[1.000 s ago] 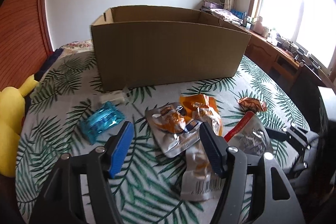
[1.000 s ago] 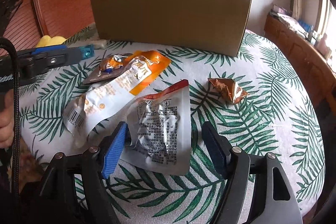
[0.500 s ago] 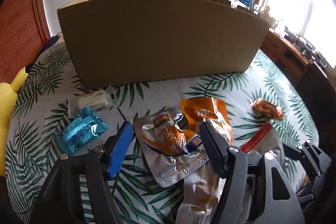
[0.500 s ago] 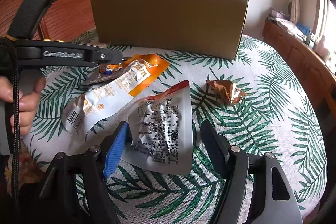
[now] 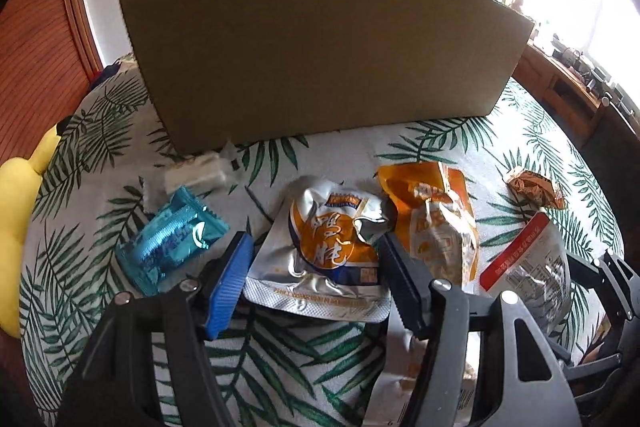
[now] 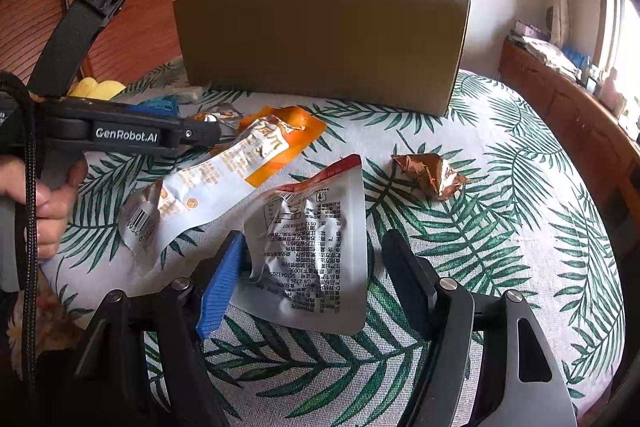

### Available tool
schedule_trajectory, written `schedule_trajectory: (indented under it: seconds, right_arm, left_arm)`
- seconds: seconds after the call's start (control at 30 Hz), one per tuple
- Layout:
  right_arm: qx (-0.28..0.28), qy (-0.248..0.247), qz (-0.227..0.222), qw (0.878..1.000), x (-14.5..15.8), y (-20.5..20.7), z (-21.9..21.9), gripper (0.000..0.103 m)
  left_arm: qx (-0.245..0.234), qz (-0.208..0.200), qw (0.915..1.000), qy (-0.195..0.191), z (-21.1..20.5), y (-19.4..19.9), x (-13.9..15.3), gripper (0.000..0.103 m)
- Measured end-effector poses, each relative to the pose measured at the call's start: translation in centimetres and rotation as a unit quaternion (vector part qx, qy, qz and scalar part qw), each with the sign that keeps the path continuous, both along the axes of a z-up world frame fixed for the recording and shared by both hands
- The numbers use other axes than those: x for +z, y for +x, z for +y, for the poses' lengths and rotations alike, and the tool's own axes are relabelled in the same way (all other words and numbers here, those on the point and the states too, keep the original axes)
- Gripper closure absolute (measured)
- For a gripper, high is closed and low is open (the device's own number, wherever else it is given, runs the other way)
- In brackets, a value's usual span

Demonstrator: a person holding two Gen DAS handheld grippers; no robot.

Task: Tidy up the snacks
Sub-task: 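Grasp the silver-orange pouch with the left tool while the right tool grasps the silver printed pouch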

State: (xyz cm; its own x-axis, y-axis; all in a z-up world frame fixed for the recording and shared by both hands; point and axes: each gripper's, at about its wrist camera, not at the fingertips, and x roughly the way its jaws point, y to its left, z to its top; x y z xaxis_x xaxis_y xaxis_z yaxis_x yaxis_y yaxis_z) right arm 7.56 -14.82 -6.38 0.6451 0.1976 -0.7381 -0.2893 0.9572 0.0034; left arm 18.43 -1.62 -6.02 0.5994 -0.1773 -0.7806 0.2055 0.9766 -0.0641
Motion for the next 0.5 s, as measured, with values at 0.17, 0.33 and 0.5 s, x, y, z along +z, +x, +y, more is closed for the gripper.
schedule_trajectory:
  seconds: [0.17,0.33,0.5]
  right_arm:
    - [0.002,0.001,0.000,1.000,0.0,0.0,0.0,0.031]
    - [0.002,0.001,0.001,1.000,0.1,0.0,0.0,0.031]
    - [0.002,0.001,0.001,1.000,0.0,0.0,0.0,0.031]
  left_arm:
    - [-0.013,0.008,0.9997,0.017,-1.0,0.6,-0.3,0.037]
    - [-0.019,0.010,0.9994,0.027,-1.3,1.0,-0.4,0.036]
    - [-0.024,0.010,0.9992,0.030,-1.7,1.7,-0.4,0.035]
